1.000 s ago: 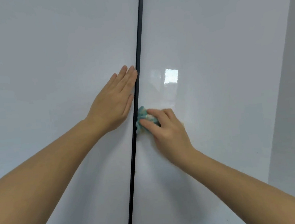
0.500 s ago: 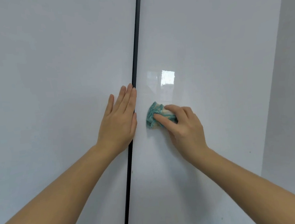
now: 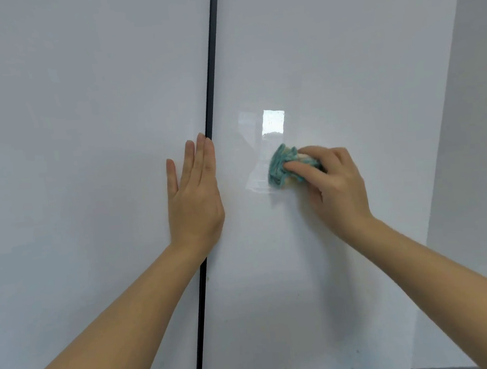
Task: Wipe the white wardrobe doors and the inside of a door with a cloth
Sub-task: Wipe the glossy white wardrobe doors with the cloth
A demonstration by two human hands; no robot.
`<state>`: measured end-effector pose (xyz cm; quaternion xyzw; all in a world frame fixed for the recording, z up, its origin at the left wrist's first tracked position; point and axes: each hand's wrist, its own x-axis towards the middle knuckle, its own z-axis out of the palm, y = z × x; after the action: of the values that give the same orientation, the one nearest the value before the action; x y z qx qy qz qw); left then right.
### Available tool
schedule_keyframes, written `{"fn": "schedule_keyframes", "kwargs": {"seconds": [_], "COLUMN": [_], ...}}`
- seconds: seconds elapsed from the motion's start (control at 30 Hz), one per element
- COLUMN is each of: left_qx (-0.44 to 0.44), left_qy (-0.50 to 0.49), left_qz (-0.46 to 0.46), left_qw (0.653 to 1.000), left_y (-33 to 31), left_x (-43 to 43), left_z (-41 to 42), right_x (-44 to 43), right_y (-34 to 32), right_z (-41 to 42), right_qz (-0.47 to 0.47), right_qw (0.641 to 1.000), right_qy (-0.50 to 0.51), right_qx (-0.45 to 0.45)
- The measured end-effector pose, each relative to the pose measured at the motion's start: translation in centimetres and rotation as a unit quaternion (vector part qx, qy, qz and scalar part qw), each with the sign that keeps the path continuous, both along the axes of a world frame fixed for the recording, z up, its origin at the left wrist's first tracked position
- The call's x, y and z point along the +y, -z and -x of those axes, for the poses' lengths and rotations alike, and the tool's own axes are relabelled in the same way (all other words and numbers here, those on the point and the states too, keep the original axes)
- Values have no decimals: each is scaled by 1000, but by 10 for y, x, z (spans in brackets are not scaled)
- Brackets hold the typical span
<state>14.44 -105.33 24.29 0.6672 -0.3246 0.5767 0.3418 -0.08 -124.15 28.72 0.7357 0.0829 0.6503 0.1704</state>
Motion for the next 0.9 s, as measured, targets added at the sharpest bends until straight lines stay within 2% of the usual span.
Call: {"fn": "schedule_keyframes", "kwargs": {"seconds": [0.1, 0.23, 0.33, 0.4, 0.5, 0.57, 0.7, 0.77, 0.83, 0.9], "left_qx": [9, 19, 31, 40, 40, 44, 82, 64, 23, 4], "left_qy": [-6, -13, -14, -22, -40, -48, -62, -73, -80, -93], "left_qz": [4, -16, -21, -28, -31, -35, -28, -52, -107, -149], "left_qw": [1000, 1000, 999, 999, 998, 997, 994, 994, 991, 984], "left_y": [1, 2, 0, 0, 0, 0, -3, -6, -8, -9], "left_x": [-2, -2, 0, -1, -2, -3, -6, -16, -32, -45], "left_z": [1, 4, 6, 6, 7, 9, 22, 34, 46, 49], "right_x": [-9, -34, -45, -55, -71, -76, -84, -90, -96, -103], "right_y": [32, 108, 109, 77, 11, 2, 71, 104, 101, 71], "right_z": [1, 21, 33, 36, 45, 46, 50, 56, 63, 67], "right_qz": [40, 146, 199, 172, 30, -22, 36, 83, 121, 119], "right_qw": [999, 980, 963, 973, 999, 1000, 997, 990, 982, 985], "right_qy": [-17, -27, -11, 4, 13, 8, -1, 0, 13, 22], "right_qx": [31, 130, 182, 155, 34, 19, 66, 111, 145, 122]}}
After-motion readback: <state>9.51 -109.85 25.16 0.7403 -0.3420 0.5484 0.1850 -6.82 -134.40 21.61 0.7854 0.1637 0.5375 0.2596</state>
